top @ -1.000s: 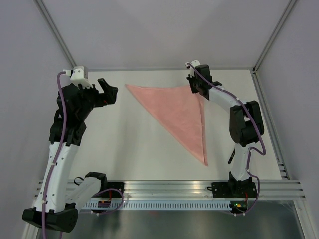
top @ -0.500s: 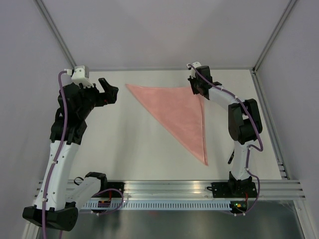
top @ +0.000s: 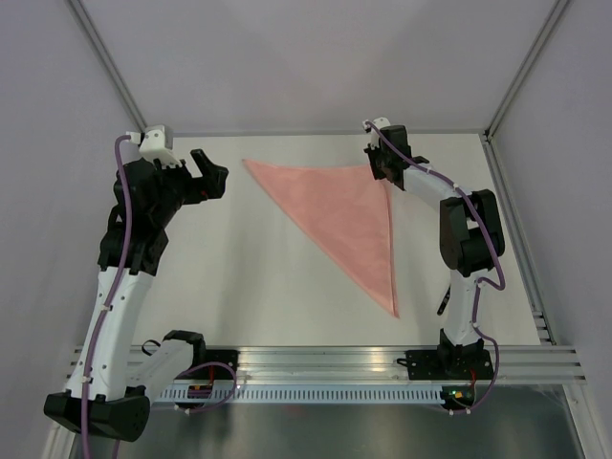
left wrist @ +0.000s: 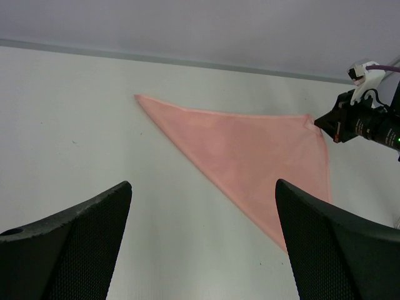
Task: Fold the napkin, place the utensils inside, and roll it up
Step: Fold the napkin at the center of the board.
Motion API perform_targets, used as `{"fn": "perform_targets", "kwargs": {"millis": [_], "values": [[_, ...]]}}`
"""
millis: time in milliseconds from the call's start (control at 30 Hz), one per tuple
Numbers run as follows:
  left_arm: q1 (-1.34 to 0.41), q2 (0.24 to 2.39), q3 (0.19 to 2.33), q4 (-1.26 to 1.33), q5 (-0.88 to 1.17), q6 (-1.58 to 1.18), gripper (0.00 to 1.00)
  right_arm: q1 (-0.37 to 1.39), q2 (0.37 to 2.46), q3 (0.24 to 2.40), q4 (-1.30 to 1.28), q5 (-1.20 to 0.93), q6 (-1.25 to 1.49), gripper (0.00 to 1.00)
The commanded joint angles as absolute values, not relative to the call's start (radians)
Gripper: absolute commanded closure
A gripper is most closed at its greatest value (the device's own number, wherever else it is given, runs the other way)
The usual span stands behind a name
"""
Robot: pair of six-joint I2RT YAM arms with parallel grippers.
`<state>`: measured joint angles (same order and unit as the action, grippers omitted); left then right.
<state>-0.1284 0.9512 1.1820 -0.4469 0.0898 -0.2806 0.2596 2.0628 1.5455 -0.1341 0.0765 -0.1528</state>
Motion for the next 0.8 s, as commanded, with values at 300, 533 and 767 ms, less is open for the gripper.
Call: {"fn": "perform_targets", "kwargs": {"millis": [300, 533, 767], "values": [[-0.124, 0.957, 1.170, -0.408, 0.115, -0.328, 0.00, 0.250, 2.103, 1.611, -0.115, 0.097, -0.153, 1.00], [-0.123, 0.966, 1.169, -0.405, 0.120, -0.330, 0.00, 0.244, 2.108, 1.617, -0.115, 0.097, -0.152, 1.00], [-0.124, 0.969, 1.164, -0.403, 0.121, -0.331, 0.00, 0.238, 2.112, 1.618, -0.115, 0.097, -0.155, 1.00]]}}
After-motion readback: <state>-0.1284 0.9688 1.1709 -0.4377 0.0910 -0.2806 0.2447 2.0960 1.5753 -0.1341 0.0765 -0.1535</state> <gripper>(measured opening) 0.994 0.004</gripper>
